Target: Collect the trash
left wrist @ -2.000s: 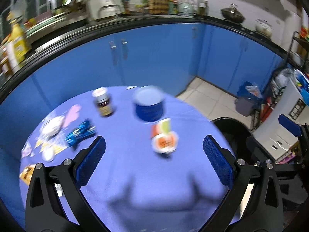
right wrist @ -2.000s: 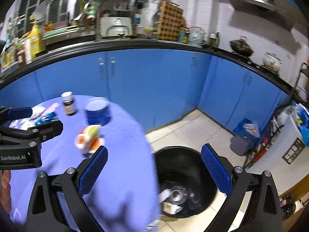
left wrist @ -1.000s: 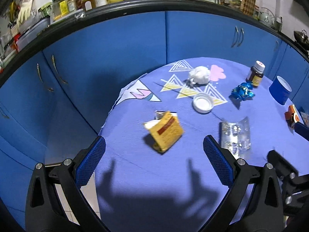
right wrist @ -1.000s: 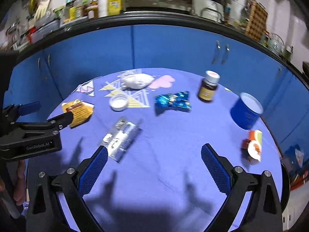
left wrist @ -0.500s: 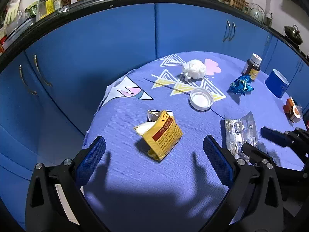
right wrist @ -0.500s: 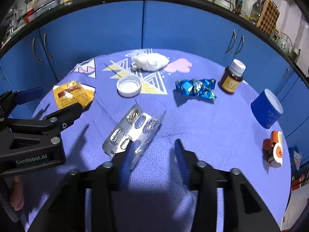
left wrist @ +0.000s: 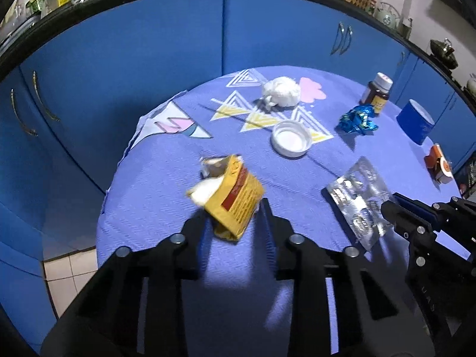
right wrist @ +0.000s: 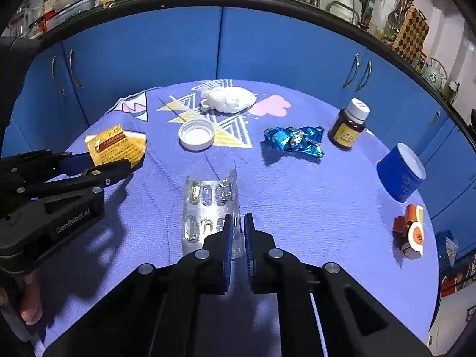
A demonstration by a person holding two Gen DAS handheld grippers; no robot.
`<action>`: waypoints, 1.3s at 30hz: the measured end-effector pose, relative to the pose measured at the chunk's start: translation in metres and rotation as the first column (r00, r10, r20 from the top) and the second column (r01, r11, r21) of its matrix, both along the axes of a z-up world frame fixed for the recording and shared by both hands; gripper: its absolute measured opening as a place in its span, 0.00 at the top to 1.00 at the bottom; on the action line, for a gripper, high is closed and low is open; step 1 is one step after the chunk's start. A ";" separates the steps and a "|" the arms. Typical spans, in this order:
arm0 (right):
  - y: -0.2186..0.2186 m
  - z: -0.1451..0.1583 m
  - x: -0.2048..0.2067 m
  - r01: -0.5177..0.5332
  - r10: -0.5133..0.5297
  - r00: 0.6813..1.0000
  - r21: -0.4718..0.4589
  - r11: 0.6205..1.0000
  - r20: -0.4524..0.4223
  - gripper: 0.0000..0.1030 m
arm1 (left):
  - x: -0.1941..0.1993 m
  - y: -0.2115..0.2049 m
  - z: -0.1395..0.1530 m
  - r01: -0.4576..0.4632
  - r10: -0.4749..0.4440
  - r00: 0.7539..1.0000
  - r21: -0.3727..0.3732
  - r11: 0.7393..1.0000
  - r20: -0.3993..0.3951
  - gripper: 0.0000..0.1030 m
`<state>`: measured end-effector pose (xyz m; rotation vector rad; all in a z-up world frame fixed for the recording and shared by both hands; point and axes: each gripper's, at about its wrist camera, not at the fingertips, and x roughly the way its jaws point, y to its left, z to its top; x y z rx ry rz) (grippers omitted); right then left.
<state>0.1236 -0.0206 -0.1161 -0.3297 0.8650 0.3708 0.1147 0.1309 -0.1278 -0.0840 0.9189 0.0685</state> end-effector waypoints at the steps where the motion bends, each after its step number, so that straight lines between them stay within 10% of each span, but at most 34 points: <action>1: -0.003 0.002 0.000 0.004 -0.004 1.000 0.002 1.000 0.005 0.92 | -0.001 -0.002 0.003 0.007 -0.007 1.000 -0.001 1.000 0.009 0.76; 28: -0.076 0.043 -0.005 0.116 -0.119 0.987 0.035 0.993 0.110 0.92 | 0.002 -0.070 0.042 0.101 -0.100 0.990 0.004 0.995 0.097 0.86; 39: -0.046 0.031 -0.008 -0.001 -0.002 0.999 0.058 0.998 0.053 0.91 | -0.003 -0.034 0.037 -0.001 -0.004 0.996 0.048 0.999 0.092 0.86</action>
